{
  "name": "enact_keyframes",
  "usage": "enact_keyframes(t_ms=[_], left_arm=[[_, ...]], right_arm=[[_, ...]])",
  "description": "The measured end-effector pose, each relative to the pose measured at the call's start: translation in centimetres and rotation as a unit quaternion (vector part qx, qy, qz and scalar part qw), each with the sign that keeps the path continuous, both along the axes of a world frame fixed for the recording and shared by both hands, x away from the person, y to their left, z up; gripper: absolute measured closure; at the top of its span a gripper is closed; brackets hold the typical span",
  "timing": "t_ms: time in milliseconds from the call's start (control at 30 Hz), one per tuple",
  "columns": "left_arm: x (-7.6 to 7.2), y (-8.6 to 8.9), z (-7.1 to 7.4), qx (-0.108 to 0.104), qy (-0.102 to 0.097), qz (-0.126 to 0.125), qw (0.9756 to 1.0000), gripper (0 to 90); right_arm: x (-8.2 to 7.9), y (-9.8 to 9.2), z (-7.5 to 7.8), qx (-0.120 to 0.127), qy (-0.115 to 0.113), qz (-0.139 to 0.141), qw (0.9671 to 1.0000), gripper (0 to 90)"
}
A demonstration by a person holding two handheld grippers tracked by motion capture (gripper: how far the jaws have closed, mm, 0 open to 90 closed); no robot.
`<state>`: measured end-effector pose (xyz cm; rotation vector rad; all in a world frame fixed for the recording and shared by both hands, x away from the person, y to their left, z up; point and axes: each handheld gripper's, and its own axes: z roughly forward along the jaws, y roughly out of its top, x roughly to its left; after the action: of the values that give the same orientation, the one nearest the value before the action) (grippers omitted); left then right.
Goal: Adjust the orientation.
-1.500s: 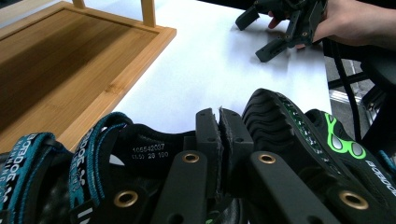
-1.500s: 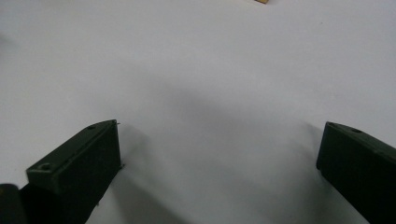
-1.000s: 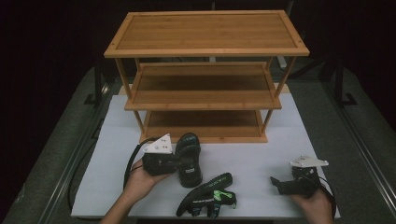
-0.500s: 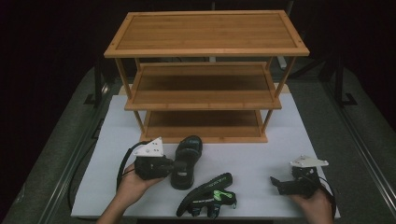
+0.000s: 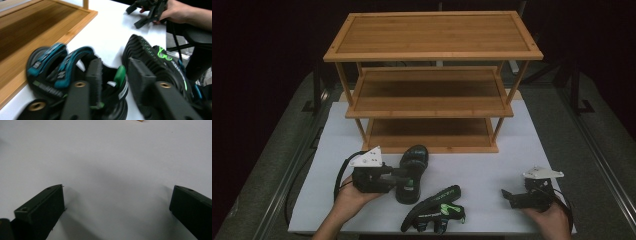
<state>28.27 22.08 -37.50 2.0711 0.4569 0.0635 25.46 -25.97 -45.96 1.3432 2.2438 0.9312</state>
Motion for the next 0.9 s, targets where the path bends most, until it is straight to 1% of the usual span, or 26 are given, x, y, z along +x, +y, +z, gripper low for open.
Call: enact_keyframes(t_ms=[33, 67, 100, 133, 167, 200, 233, 267, 300, 333, 367, 400, 467, 500, 533, 567, 600, 633, 667, 700, 733, 767, 800, 833, 867, 900], left_arm=[[-0.1, 0.9, -0.1, 0.010, 0.001, 0.015, 0.9998, 50.4], [-0.1, 0.9, -0.1, 0.010, 0.001, 0.015, 0.9998, 47.3], [-0.3, 1.5, -0.2, 0.013, 0.003, 0.025, 0.9996, 47.3], [-0.3, 2.1, -0.4, 0.016, 0.007, 0.034, 0.9993, 43.9], [-0.5, 3.3, -0.9, 0.024, 0.009, 0.054, 0.9982, 36.7], [-0.5, 3.3, -0.9, 0.024, 0.009, 0.054, 0.9982, 34.4], [-0.7, 4.1, -1.3, 0.033, 0.009, 0.067, 0.9971, 34.4], [-0.7, 4.5, -1.6, 0.037, 0.009, 0.078, 0.9962, 29.5], [-0.9, 5.7, -2.4, 0.049, 0.014, 0.101, 0.9936, 24.0], [-1.0, 6.3, -2.8, 0.056, 0.018, 0.111, 0.9920, 20.9], [-1.0, 6.3, -2.8, 0.056, 0.018, 0.111, 0.9920, 17.4], [-1.1, 6.8, -3.1, 0.061, 0.019, 0.122, 0.9905, 17.4], [-1.4, 7.9, -3.7, 0.074, 0.018, 0.141, 0.9871, 14.5], [-1.5, 8.8, -4.2, 0.088, 0.014, 0.160, 0.9830, 9.4], [-1.6, 9.2, -4.5, 0.094, 0.012, 0.170, 0.9808, 8.0], [-1.6, 9.2, -4.5, 0.094, 0.012, 0.170, 0.9808, 7.9], [-1.5, 9.9, -4.9, 0.103, 0.013, 0.185, 0.9772, 5.1], [-1.4, 10.1, -5.1, 0.107, 0.016, 0.191, 0.9756, 0.0], [-1.4, 10.1, -5.1, 0.107, 0.016, 0.191, 0.9756, 0.0], [-1.2, 10.3, -5.4, 0.112, 0.013, 0.199, 0.9736, 0.0], [-1.1, 10.5, -5.7, 0.117, 0.011, 0.202, 0.9724, 0.0], [-0.8, 10.7, -6.2, 0.135, 0.004, 0.208, 0.9687, 0.0], [-0.8, 10.7, -6.2, 0.135, 0.004, 0.208, 0.9687, 0.0], [-0.6, 11.0, -6.8, 0.145, 0.008, 0.215, 0.9659, 0.0], [-0.6, 11.0, -6.8, 0.145, 0.008, 0.215, 0.9659, 0.0], [-0.5, 11.1, -7.1, 0.145, 0.012, 0.218, 0.9651, 0.0]], right_arm=[[0.0, 0.0, 0.0, 0.000, 0.000, 0.000, 1.0000, 0.0], [0.0, 0.0, 0.0, 0.001, 0.001, 0.000, 1.0000, 0.0], [0.0, 0.0, 0.0, 0.001, 0.001, 0.000, 1.0000, 0.0], [0.1, 0.0, 0.0, 0.001, 0.001, 0.001, 1.0000, 0.0], [0.1, 0.0, 0.0, -0.002, 0.001, 0.001, 1.0000, 0.0], [0.1, 0.0, 0.0, -0.002, 0.001, 0.001, 1.0000, 0.0], [0.0, 0.0, 0.0, -0.003, 0.001, 0.001, 1.0000, 0.0], [0.0, 0.1, 0.0, -0.005, -0.001, 0.001, 1.0000, 0.0], [0.0, 0.1, 0.0, -0.005, -0.001, 0.001, 1.0000, 0.0], [0.0, 0.1, 0.0, -0.004, -0.001, 0.001, 1.0000, 0.0], [0.0, 0.1, 0.0, -0.004, -0.001, 0.001, 1.0000, 0.0], [0.0, 0.1, 0.0, -0.005, -0.001, 0.001, 1.0000, 0.0], [0.0, 0.1, 0.0, -0.006, -0.001, 0.002, 1.0000, 0.0], [0.0, 0.1, 0.0, -0.005, 0.000, 0.000, 1.0000, 0.0], [0.0, 0.1, 0.0, -0.005, 0.000, 0.000, 1.0000, 0.0], [0.0, 0.1, 0.0, -0.005, 0.000, 0.000, 1.0000, 0.0], [0.0, 0.1, 0.0, -0.006, -0.001, 0.000, 1.0000, 0.0], [0.0, 0.1, 0.0, -0.006, -0.001, 0.000, 1.0000, 0.0], [0.0, 0.1, 0.0, -0.006, -0.001, 0.000, 1.0000, 0.0], [0.0, 0.1, 0.0, -0.006, -0.001, 0.000, 1.0000, 0.0], [0.0, 0.1, 0.0, -0.006, -0.001, 0.000, 1.0000, 0.0], [0.0, 0.1, 0.0, -0.005, -0.001, 0.000, 1.0000, 0.0], [0.0, 0.1, 0.0, -0.005, -0.001, 0.000, 1.0000, 0.0], [0.0, 0.1, 0.0, -0.005, -0.001, 0.000, 1.0000, 0.0], [0.0, 0.1, 0.0, -0.005, -0.001, 0.000, 1.0000, 0.0], [0.0, 0.1, 0.0, -0.005, -0.001, 0.000, 1.0000, 0.0]])
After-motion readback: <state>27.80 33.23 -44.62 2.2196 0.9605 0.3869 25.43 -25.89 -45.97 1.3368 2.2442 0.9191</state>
